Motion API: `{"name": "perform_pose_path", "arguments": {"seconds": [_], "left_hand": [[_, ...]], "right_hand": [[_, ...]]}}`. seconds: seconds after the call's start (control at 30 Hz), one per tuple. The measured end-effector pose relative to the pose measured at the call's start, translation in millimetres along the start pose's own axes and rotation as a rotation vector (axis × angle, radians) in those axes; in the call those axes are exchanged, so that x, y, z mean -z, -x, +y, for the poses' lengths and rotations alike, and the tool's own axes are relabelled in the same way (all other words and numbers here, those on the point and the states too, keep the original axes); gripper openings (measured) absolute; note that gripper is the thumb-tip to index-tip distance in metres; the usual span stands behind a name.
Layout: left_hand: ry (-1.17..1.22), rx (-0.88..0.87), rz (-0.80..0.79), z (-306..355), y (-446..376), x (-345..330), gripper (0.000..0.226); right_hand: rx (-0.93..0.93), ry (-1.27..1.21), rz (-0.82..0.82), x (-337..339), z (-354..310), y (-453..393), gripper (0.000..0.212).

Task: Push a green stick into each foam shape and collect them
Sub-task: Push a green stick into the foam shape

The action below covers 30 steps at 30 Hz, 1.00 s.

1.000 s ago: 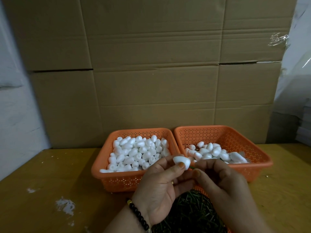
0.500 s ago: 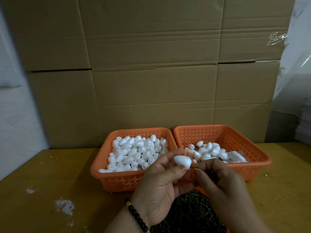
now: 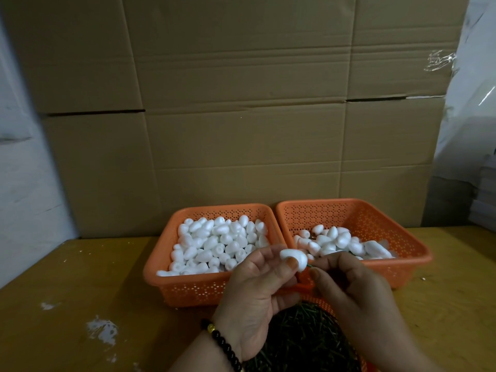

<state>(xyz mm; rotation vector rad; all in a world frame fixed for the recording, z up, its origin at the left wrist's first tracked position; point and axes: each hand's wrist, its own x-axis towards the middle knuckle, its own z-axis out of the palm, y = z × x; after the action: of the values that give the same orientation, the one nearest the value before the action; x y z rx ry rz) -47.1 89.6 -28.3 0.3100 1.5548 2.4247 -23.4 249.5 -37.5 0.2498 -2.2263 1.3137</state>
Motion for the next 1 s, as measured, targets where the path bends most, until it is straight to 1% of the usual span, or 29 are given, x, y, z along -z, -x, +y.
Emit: {"name": "perform_pose_path", "arguments": {"seconds": [0.03, 0.1, 0.17, 0.23, 0.3, 0.37, 0.47, 0.5, 0.57, 0.63, 0.77, 0.87, 0.93, 1.0], "left_hand": [[-0.006, 0.004, 0.026, 0.3, -0.5, 0.6, 0.056], [0.002, 0.007, 0.065, 1.9, -1.5, 1.8, 0.060], [0.021, 0.003, 0.096, 3.9, -2.5, 2.1, 0.059], [0.032, 0.007, 0.115, 4.6, -3.2, 2.0, 0.056], [0.027, 0.017, 0.133, 4.4, -3.7, 2.1, 0.054], [0.019, 0.019, 0.150, 4.4, -4.3, 2.6, 0.055], [0.009, 0.011, 0.175, 3.8, -5.3, 3.3, 0.056], [0.007, 0.011, 0.182, 3.1, -6.0, 4.1, 0.052], [0.001, 0.020, 0.196, 1.1, -7.3, 5.5, 0.035], [0.002, 0.030, 0.201, -0.2, -8.1, 6.1, 0.023], [-0.002, 0.032, 0.208, 0.8, -8.6, 5.9, 0.023], [-0.001, 0.019, 0.210, 3.0, -8.3, 6.5, 0.026], [-0.009, 0.005, 0.212, 6.2, -8.9, 7.9, 0.025], [-0.014, -0.016, 0.220, 12.9, -10.0, 12.0, 0.023]], "right_hand": [[0.002, 0.025, 0.023, 2.9, 2.3, -3.4, 0.012], [0.014, 0.116, 0.090, 11.9, 9.1, -12.2, 0.010], [0.024, 0.248, 0.155, 22.8, 17.9, -21.5, 0.010], [0.029, 0.413, 0.178, 32.1, 29.6, -29.2, 0.005], [0.018, 0.564, 0.210, 41.4, 43.4, -35.5, 0.006], [-0.033, 0.693, 0.265, 51.8, 56.1, -40.7, 0.007], [-0.186, 0.828, 0.312, 65.7, 73.5, -45.5, 0.015], [-0.223, 0.847, 0.317, 68.6, 78.1, -46.5, 0.017], [-0.279, 0.868, 0.317, 70.8, 83.4, -47.7, 0.019], [-0.298, 0.883, 0.319, 71.2, 85.4, -48.2, 0.019], [-0.274, 0.942, 0.303, 68.3, 85.8, -48.1, 0.021], [-0.247, 0.926, 0.296, 63.4, 82.4, -47.5, 0.022], [-0.174, 0.899, 0.295, 59.6, 77.7, -46.1, 0.022], [-0.040, 0.843, 0.286, 55.7, 67.3, -43.5, 0.019]]}}
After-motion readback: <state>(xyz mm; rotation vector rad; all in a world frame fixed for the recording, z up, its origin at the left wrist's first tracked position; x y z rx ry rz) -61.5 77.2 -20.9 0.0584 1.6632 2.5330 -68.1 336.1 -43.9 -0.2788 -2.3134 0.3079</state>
